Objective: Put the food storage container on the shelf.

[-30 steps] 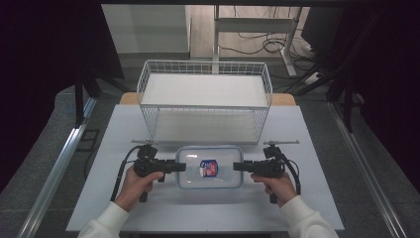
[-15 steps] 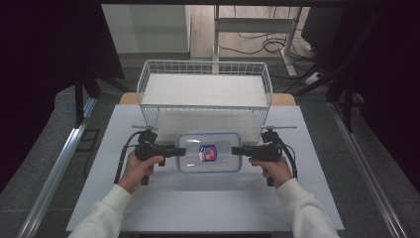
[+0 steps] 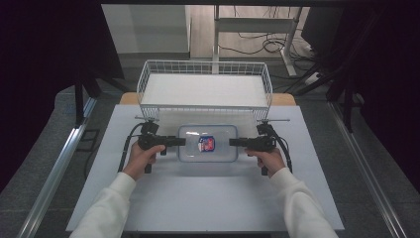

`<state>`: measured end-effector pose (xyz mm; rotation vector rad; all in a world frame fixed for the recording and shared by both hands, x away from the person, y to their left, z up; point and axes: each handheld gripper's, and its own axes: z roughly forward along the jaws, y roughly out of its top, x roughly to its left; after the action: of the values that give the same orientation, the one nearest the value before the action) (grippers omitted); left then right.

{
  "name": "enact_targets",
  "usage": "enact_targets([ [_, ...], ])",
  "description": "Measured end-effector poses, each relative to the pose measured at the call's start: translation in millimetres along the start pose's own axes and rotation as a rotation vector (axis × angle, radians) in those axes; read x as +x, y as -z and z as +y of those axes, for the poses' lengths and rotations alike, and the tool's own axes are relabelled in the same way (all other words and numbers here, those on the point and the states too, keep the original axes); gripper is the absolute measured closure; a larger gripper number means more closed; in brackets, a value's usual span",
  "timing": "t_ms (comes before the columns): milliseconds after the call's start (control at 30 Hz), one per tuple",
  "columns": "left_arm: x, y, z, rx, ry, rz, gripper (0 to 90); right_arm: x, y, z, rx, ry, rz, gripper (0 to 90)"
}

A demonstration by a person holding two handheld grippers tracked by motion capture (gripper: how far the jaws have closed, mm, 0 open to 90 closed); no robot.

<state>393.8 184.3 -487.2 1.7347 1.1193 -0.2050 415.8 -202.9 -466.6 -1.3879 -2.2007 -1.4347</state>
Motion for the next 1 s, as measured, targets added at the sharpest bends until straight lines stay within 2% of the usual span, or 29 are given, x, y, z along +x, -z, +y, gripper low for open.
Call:
enact_targets([
  [400,13.9,-11.9,0.4,0.01,0.02,0.012,48.9,-14.0,-13.8,1.8,0.006,-0.022,-0.028,48.1],
  [500,15.8,-13.5,0.9,-0.002,0.028,0.017,48.6,-17.1,-16.4,1.3,-0.012,-0.044,-0.03,47.4],
  [567,16.9,-14.3,0.9,-0.01,0.039,0.015,48.4,-19.0,-17.8,1.3,-0.024,-0.064,-0.031,47.2],
  [600,18.3,-15.6,0.9,-0.02,0.066,0.017,48.4,-20.2,-18.5,1.3,-0.029,-0.07,-0.033,47.1],
  [633,18.3,-15.6,0.9,-0.02,0.066,0.017,48.3,-20.2,-18.5,1.3,-0.029,-0.07,-0.033,47.1],
  [667,20.0,-16.3,1.0,-0.025,0.074,0.014,48.2,-22.3,-20.1,1.2,-0.041,-0.098,-0.032,47.0],
  [700,20.8,-16.8,1.0,-0.028,0.082,0.011,48.2,-22.3,-20.1,1.2,-0.041,-0.098,-0.032,47.0],
  [767,22.2,-18.2,0.7,-0.041,0.116,0.005,48.0,-23.5,-21.6,1.6,-0.05,-0.131,-0.034,46.7],
  [1000,24.7,-20.4,0.4,-0.057,0.124,0.009,47.1,-24.0,-24.7,0.9,-0.072,-0.154,-0.047,45.3],
])
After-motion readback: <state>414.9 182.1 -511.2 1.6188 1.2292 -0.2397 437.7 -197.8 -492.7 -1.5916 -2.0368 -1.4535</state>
